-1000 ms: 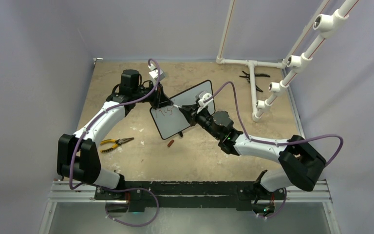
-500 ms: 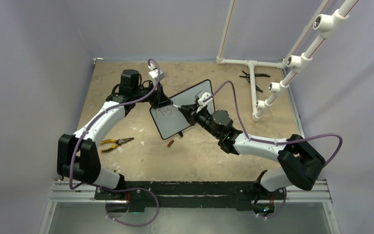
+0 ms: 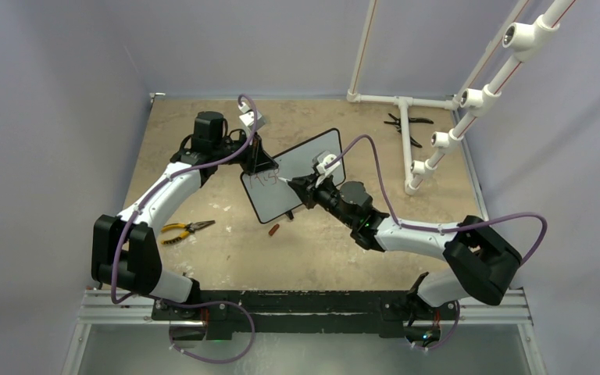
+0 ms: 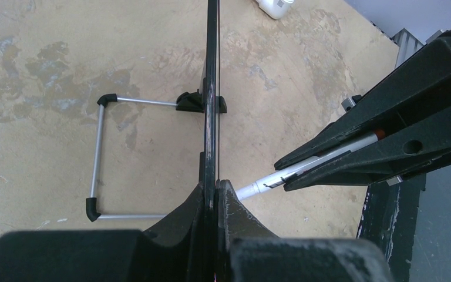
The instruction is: Write a sentence on the whiteboard
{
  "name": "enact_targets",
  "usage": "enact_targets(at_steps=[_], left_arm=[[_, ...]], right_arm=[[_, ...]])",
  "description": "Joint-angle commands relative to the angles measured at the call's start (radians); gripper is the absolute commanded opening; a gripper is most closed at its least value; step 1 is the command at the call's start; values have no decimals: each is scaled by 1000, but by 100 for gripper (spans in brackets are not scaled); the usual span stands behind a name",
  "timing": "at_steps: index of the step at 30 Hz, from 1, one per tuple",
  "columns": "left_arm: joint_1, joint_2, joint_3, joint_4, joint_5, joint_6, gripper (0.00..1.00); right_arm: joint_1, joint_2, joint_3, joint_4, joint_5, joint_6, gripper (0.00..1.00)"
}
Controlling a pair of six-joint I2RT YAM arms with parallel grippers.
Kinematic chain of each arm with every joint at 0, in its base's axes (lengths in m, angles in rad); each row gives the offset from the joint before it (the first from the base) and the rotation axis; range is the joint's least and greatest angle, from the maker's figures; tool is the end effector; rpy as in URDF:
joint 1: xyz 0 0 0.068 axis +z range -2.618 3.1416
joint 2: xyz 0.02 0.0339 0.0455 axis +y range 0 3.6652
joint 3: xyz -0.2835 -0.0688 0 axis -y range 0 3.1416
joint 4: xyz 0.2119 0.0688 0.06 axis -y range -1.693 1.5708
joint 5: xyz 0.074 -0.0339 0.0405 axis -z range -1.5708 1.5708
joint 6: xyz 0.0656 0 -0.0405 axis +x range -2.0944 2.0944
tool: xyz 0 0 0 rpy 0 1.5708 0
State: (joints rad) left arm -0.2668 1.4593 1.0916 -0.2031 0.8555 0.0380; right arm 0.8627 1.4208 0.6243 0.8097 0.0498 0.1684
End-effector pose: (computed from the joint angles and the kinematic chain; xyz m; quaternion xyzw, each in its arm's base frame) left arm 0.2823 -0.1285 0.3118 0.3178 0.7591 -0.4115 0.3918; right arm 0.2029 0.2320 0.2861 -0.2222 0.6663 0.3356 0.6277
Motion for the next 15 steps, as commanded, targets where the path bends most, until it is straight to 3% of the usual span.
enact_targets(at_steps=[1,15], left_arm=[[-17,7,-5,-59,14,19,0],[-17,6,-5,-60,5,19,0]], right_arm=[[-1,-13,-11,2,70,14,0],[-1,-77,-54,32,123,34,0]])
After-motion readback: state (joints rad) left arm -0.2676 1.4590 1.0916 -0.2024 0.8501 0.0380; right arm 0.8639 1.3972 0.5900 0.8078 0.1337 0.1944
